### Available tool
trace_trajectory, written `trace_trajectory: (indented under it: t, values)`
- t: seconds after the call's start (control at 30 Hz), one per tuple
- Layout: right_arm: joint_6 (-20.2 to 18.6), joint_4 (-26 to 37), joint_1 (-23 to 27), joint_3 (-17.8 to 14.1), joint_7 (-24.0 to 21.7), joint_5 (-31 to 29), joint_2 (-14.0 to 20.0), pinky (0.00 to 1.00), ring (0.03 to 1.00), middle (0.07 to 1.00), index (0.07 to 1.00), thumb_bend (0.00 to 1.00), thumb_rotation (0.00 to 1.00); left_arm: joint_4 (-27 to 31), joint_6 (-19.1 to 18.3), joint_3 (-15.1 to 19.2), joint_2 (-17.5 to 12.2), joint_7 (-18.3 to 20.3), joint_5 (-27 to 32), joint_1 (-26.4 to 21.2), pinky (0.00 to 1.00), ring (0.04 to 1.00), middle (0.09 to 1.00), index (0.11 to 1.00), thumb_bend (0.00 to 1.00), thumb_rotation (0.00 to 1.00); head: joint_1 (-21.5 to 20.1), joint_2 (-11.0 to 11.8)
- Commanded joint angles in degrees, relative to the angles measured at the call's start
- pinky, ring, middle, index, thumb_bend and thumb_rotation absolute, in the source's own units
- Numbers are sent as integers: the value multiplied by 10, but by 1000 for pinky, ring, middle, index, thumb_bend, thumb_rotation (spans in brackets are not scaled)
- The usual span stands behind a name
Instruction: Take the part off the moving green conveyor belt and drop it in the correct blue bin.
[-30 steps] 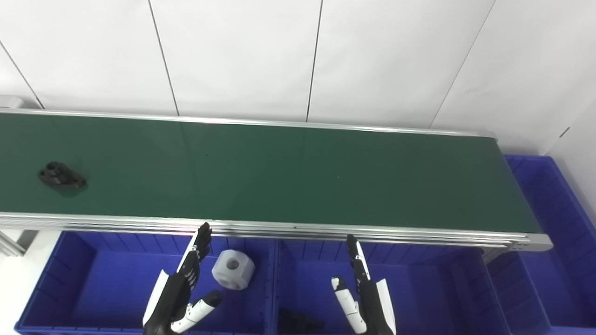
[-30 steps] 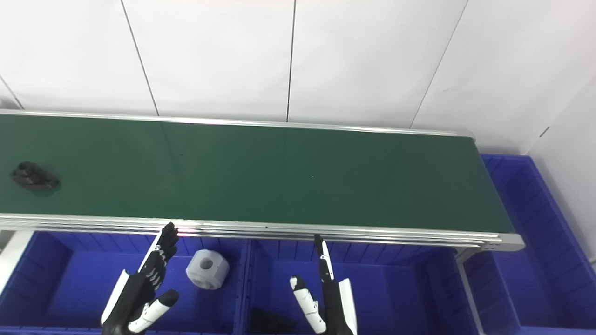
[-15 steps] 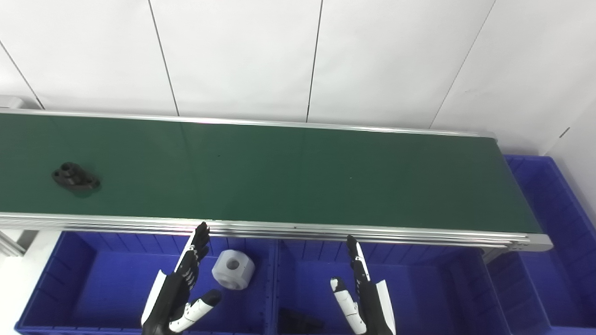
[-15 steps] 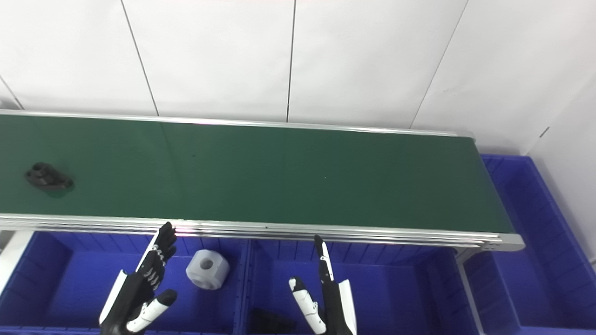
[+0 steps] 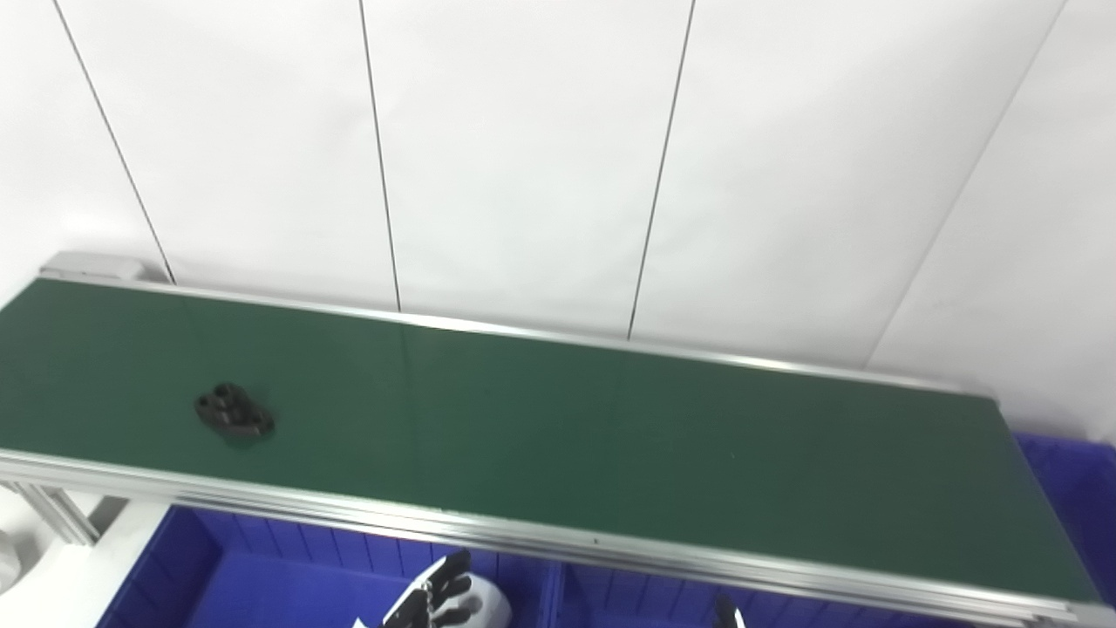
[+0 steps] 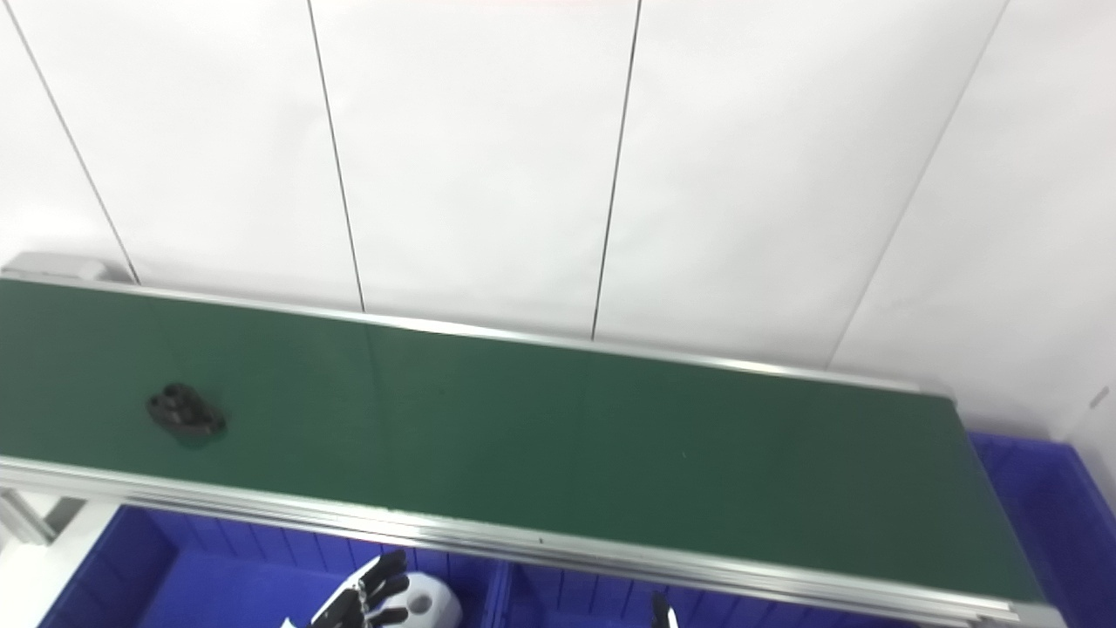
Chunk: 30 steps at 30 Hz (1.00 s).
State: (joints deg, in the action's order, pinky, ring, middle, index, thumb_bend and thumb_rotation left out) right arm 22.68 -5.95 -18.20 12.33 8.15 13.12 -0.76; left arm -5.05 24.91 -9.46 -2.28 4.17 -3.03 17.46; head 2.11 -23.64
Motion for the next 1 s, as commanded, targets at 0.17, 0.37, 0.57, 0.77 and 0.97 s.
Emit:
trace_trajectory:
  t: [0.17,0.37,0.57,0.77,0.97]
  values:
    - [29,13,9,-9,13,32,-4,1000,1000,1000,1000,666,1000,5,20,6,-5,-9,10,-15,764,868,893,862,816,530,-4,13]
    - [27,15,10,-12,16,44,-4,1000,1000,1000,1000,667,1000,26,20,13,-13,-12,10,-21,764,847,868,842,822,531,11,20]
    - [38,22,14,-12,15,39,2,1000,1000,1000,1000,675,1000,38,20,13,-17,-17,2,-25,751,832,847,823,848,500,29,27]
    - [41,85,24,-11,15,37,10,1000,1000,1000,1000,614,1000,38,20,8,-28,-30,-20,-30,719,814,843,820,867,504,38,32]
    - [15,146,43,-26,12,86,21,974,980,997,1000,627,1000,34,20,0,-31,-40,-20,-29,706,805,838,818,874,501,41,35]
